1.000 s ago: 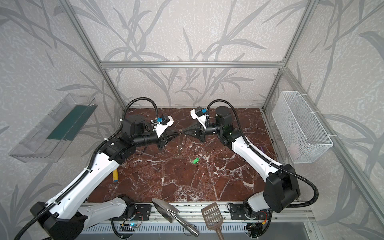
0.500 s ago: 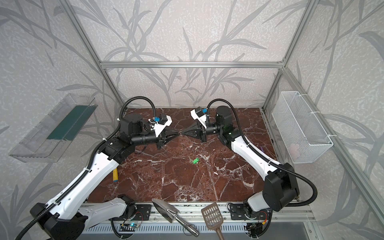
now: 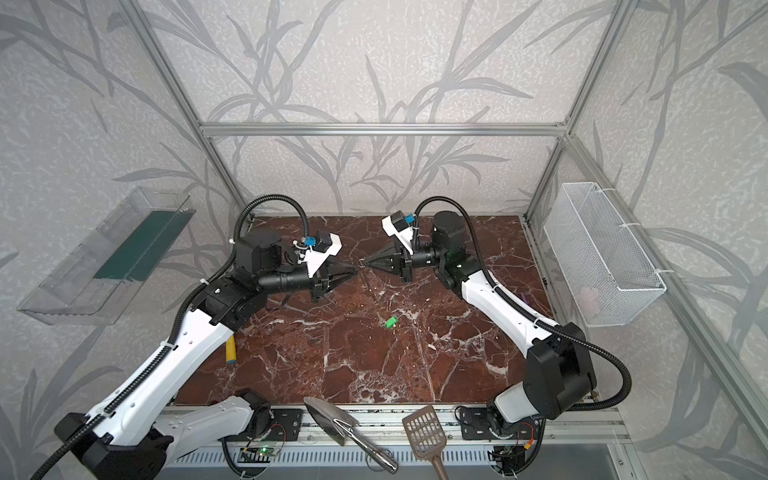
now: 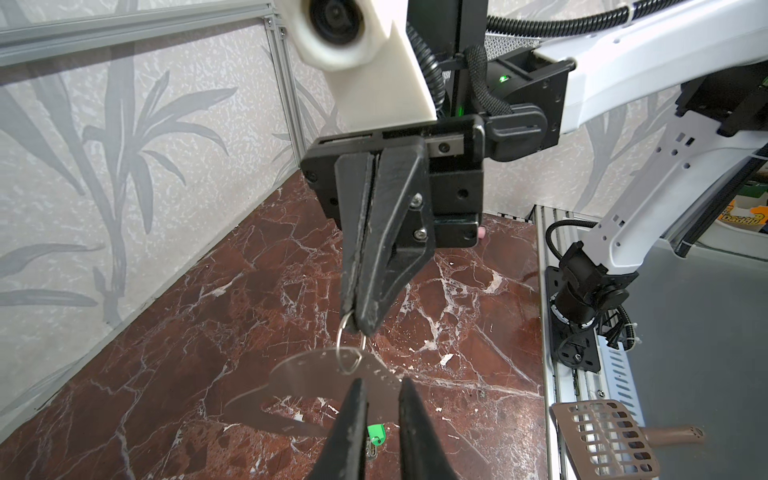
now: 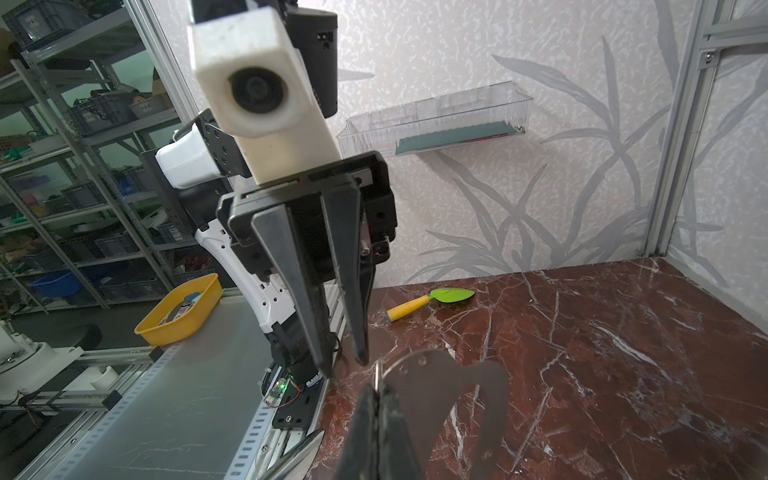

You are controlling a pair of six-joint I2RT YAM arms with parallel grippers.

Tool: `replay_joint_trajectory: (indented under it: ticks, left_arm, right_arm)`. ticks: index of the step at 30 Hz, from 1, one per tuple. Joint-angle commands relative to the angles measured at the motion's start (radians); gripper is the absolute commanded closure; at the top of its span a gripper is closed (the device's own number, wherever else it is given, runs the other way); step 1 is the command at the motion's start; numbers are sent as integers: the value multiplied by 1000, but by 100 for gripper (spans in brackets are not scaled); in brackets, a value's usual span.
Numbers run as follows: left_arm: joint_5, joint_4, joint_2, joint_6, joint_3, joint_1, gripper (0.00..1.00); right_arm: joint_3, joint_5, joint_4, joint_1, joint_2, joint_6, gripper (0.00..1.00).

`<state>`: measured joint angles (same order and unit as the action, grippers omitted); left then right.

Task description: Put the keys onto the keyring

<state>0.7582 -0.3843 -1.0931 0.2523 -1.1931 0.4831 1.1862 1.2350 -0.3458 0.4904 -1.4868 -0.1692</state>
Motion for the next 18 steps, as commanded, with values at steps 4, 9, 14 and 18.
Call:
replay_joint_trajectory:
  ticks: [4, 9, 14, 18]
  left_arm:
    - [6, 30, -10, 5, -9, 1, 79]
    - [-16, 38, -17, -3, -9, 2, 79]
    - [-16, 48, -16, -13, -10, 1, 79]
    - [-13, 56, -24, -18, -12, 1, 78]
  right_arm:
    - [7, 15, -43, -5, 5, -17, 100]
    - [-2, 20, -52, -4, 13, -24, 100]
    - [-8, 33, -75, -3, 12, -43, 100]
    - [-14, 41, -102, -3, 8, -64, 100]
